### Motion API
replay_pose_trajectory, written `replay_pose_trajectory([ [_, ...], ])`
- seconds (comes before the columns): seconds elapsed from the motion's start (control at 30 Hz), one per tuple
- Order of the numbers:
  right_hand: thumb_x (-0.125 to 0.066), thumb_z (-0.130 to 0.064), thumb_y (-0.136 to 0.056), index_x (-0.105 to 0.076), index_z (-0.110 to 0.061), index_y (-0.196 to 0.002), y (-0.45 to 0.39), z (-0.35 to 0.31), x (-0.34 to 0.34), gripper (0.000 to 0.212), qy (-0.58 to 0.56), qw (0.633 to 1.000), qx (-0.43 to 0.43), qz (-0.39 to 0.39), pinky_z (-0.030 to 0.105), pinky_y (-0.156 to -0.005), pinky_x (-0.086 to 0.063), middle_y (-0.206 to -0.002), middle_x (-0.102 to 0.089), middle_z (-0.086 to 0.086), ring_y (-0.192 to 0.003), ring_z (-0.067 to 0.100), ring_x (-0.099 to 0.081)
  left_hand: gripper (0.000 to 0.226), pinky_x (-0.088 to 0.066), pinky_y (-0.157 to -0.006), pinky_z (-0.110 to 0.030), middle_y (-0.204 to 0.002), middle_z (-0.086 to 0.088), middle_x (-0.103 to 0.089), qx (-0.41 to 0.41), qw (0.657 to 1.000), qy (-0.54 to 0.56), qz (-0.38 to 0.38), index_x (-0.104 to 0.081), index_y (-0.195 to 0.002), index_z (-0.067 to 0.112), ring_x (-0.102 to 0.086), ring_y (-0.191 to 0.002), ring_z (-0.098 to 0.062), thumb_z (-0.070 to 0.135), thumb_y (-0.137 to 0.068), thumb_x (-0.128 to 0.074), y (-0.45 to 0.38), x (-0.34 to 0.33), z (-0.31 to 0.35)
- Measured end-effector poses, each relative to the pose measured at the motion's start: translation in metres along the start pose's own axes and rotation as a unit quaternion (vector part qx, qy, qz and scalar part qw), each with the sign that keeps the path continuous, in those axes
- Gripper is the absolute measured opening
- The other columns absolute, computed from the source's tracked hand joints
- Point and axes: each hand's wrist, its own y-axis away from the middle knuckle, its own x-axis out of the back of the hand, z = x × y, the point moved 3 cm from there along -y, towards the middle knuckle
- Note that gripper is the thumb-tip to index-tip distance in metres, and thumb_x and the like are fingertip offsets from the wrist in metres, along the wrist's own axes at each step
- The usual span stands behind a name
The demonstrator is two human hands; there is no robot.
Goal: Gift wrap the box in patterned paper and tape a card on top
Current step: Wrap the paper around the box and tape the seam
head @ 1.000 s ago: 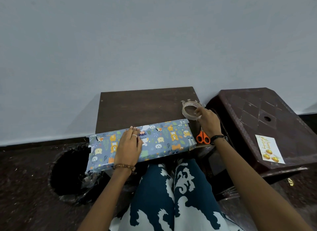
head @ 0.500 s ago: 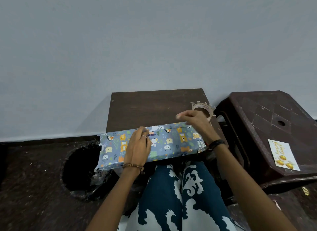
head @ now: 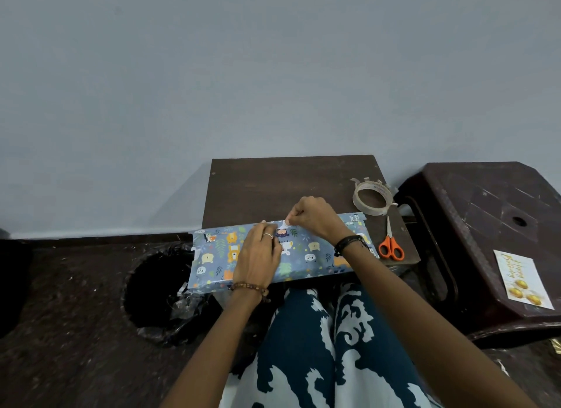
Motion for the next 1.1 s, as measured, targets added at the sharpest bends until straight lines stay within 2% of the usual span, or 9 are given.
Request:
replay_pose_trajectory([
  [0.1,-0.058,-0.013,-0.085,-0.074,-0.005,-0.08,0.002,-0.004,-0.002,0.018,0.038,0.999,0.008,0.012,0.024,-0.068,-0.047,-0.092,-0.073,0.001,-0.083,0.019,-0.066,0.03,-0.047,-0.093,-0.04,-0.118,-0.013,-0.057,-0.003,1.0,0.002,0.004,-0.058,-0.118,0.002,-0.053,-0.116,-0.028,0.009,-0.089,-0.052,0.0,0.001,0.0],
  [0.23,-0.051,-0.014,-0.084,-0.067,-0.003,-0.076,0.006,-0.006,-0.01,0.021,0.09,0.994,0.014,0.052,0.041,-0.07,-0.052,-0.091,-0.066,0.009,-0.08,0.032,-0.061,0.031,-0.046,-0.095,-0.039,-0.119,-0.014,-0.057,-0.002,1.0,0.003,0.005,-0.058,-0.12,0.002,-0.052,-0.118,-0.028,0.01,-0.09,-0.051,0.0,0.0,0.0],
  [0.3,-0.049,-0.015,-0.085,-0.065,-0.004,-0.078,0.008,-0.007,-0.011,0.021,0.114,0.991,0.026,0.064,0.043,-0.069,-0.05,-0.094,-0.06,0.01,-0.08,0.033,-0.058,0.032,-0.045,-0.097,-0.038,-0.121,-0.013,-0.055,0.0,1.0,0.004,0.003,-0.056,-0.122,0.002,-0.051,-0.119,-0.027,0.01,-0.091,-0.05,0.0,0.0,0.0],
  [0.47,-0.066,-0.019,-0.081,-0.066,-0.017,-0.087,0.003,-0.006,-0.008,0.007,0.086,0.995,0.014,0.045,0.038,-0.075,-0.049,-0.1,-0.055,0.005,-0.086,0.028,-0.059,0.038,-0.046,-0.097,-0.038,-0.124,-0.013,-0.053,-0.01,1.0,-0.011,-0.007,-0.051,-0.13,0.007,-0.051,-0.117,-0.026,0.013,-0.092,-0.047,0.0,0.002,0.0],
  [0.57,-0.074,-0.02,-0.076,-0.064,-0.019,-0.099,-0.003,-0.002,-0.004,0.025,0.038,0.999,-0.021,0.013,0.03,-0.074,-0.042,-0.1,-0.056,0.002,-0.086,0.021,-0.056,0.035,-0.052,-0.089,-0.042,-0.114,-0.014,-0.057,-0.042,0.999,-0.03,-0.001,-0.058,-0.123,0.007,-0.056,-0.109,-0.03,0.008,-0.088,-0.055,0.001,0.002,0.0],
  [0.7,-0.069,-0.013,-0.077,-0.068,-0.017,-0.097,-0.008,0.006,0.0,0.021,-0.077,0.994,-0.072,-0.027,0.02,-0.061,-0.04,-0.088,-0.062,-0.002,-0.087,0.019,-0.06,0.031,-0.054,-0.085,-0.041,-0.111,-0.015,-0.059,-0.04,0.998,-0.041,-0.002,-0.066,-0.114,0.008,-0.059,-0.101,-0.029,0.006,-0.084,-0.061,0.0,0.001,-0.002],
  [0.87,-0.068,-0.012,-0.077,-0.073,-0.015,-0.092,-0.014,0.006,0.0,0.016,-0.117,0.988,-0.084,-0.062,0.024,-0.073,-0.042,-0.085,-0.064,-0.002,-0.088,0.016,-0.058,0.03,-0.057,-0.073,-0.04,-0.103,-0.016,-0.063,-0.064,0.996,-0.059,0.019,-0.071,-0.102,0.009,-0.064,-0.089,-0.031,0.005,-0.073,-0.073,0.0,0.0,-0.002],
  [1.03,-0.057,-0.006,-0.083,-0.074,-0.005,-0.094,-0.013,0.009,0.006,0.02,-0.111,0.991,-0.062,-0.037,0.009,-0.057,-0.046,-0.09,-0.069,0.008,-0.071,0.012,-0.059,0.042,-0.059,-0.066,-0.037,-0.097,-0.016,-0.065,-0.106,0.991,-0.074,0.03,-0.072,-0.101,0.011,-0.065,-0.076,-0.028,0.001,-0.062,-0.081,0.0,0.002,0.0],
  [1.1,-0.061,-0.016,-0.085,-0.073,-0.007,-0.1,-0.01,0.009,0.019,0.02,-0.048,0.994,-0.03,-0.089,0.007,-0.065,-0.048,-0.097,-0.07,0.006,-0.071,0.007,-0.058,0.041,-0.059,-0.066,-0.037,-0.098,-0.015,-0.065,-0.112,0.99,-0.076,0.034,-0.072,-0.101,0.011,-0.065,-0.074,-0.027,0.001,-0.062,-0.081,0.001,0.003,0.0],
])
